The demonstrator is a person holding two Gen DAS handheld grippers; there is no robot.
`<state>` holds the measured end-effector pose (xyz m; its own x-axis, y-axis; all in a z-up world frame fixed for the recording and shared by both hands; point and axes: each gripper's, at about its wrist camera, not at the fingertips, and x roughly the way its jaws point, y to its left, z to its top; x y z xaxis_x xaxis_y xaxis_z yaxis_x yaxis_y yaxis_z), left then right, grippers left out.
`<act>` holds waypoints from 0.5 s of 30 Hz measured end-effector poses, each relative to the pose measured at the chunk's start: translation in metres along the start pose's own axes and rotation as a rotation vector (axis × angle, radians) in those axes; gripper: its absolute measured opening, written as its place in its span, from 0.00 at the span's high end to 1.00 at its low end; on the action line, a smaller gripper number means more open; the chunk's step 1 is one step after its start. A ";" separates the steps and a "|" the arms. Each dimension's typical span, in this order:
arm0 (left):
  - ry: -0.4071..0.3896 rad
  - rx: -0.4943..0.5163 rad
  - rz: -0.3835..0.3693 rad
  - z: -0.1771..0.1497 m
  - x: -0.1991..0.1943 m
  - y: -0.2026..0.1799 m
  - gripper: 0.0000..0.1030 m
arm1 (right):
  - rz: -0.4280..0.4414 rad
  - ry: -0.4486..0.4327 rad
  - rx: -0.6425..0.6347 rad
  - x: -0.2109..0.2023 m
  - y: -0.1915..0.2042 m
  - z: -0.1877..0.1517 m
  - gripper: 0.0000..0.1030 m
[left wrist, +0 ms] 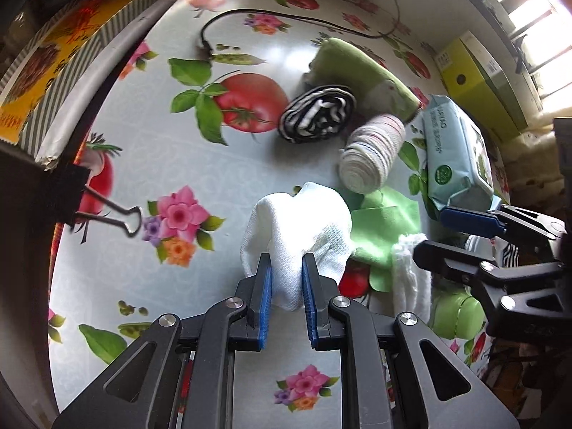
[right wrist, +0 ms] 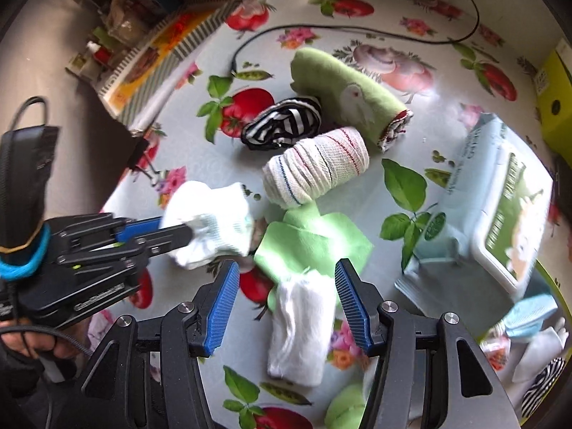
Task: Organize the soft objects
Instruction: 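Grasp the white towel with the left gripper while the right gripper grasps the green cloth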
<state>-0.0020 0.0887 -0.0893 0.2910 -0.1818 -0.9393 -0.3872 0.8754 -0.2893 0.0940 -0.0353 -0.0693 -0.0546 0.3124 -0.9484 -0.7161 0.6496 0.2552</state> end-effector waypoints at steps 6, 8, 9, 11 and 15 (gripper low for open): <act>0.001 -0.013 0.008 -0.002 0.003 0.009 0.83 | -0.042 0.073 0.011 0.030 -0.002 0.010 0.46; 0.017 -0.013 0.013 -0.002 0.008 0.007 0.82 | -0.049 0.094 0.018 0.037 -0.003 0.011 0.46; 0.026 -0.014 0.014 -0.001 0.010 0.007 0.81 | -0.057 0.105 0.022 0.042 -0.003 0.011 0.46; 0.034 -0.016 0.005 -0.001 0.013 0.008 0.79 | -0.076 0.115 0.023 0.048 -0.004 0.011 0.46; 0.035 -0.021 0.002 0.004 0.015 0.010 0.69 | -0.098 0.111 0.005 0.052 -0.002 0.010 0.48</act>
<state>0.0023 0.0962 -0.1058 0.2592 -0.1963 -0.9457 -0.4056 0.8665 -0.2910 0.1001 -0.0134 -0.1171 -0.0612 0.1690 -0.9837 -0.7181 0.6771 0.1610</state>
